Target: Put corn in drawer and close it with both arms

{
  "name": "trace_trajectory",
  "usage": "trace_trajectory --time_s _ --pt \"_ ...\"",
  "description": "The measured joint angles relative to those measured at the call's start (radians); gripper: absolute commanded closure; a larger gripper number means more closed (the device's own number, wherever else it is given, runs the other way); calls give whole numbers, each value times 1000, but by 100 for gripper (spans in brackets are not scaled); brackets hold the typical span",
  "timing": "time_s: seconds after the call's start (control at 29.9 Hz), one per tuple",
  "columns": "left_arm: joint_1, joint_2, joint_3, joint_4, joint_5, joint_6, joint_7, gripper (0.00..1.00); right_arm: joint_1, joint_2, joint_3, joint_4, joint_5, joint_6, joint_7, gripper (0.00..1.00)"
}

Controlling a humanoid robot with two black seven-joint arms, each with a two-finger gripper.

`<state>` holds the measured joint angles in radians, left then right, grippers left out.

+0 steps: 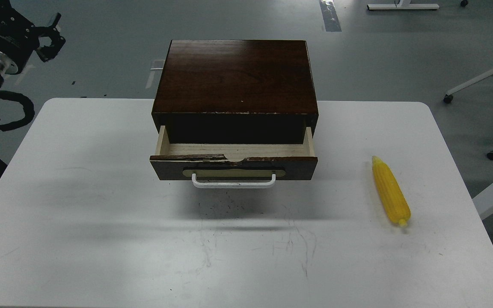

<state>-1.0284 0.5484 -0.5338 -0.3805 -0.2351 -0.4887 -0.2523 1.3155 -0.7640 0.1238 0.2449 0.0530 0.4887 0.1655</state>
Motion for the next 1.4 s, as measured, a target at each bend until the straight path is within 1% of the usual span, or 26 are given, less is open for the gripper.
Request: trace_trajectory --time_s 0.13,0.2,0.27,0.47,0.53,0.63,0.67,0.74,0.84,0.9,1.14,1.3,1.4 --pt "-1 6 -3 -16 0 0 -1 2 82 -17 -68 36 -142 0 0 0" --pt "-2 8 -3 -19 -1 0 -2 2 115 -37 -100 101 -213 0 0 0" --pt "-2 9 -3 -20 -1 0 -2 2 139 -69 -122 212 -291 0 -1 0" --pt "-2 20 -2 -20 -2 0 -2 2 150 -220 -134 619 -512 0 -7 0" --pt "-2 25 -2 -19 -2 0 -1 2 134 -277 -139 781 -638 0 -22 0" --pt "-1 26 -2 -20 -2 0 -1 2 74 -313 -141 948 -799 0 -56 0" --pt "-1 26 -1 -20 -2 0 -1 2 53 -316 -141 982 -838 0 -72 0" --pt "-1 25 -1 -20 -2 0 -1 2 6 -314 -141 1052 -907 0 -123 0" --pt "-1 24 -1 -20 -2 0 -1 2 -58 -294 -140 1090 -947 0 -179 0" --pt "-1 24 -1 -20 -2 0 -1 2 -95 -269 -141 1094 -968 0 -192 0" --pt "1 21 -1 -20 -1 0 -10 2 -219 -196 -152 1050 -1094 0 -198 0" --pt "2 19 0 -20 -1 0 -14 2 -269 -123 -153 966 -1111 0 -199 0" --pt "6 19 1 -20 0 0 -15 2 -283 -88 -154 934 -1116 0 -199 3"
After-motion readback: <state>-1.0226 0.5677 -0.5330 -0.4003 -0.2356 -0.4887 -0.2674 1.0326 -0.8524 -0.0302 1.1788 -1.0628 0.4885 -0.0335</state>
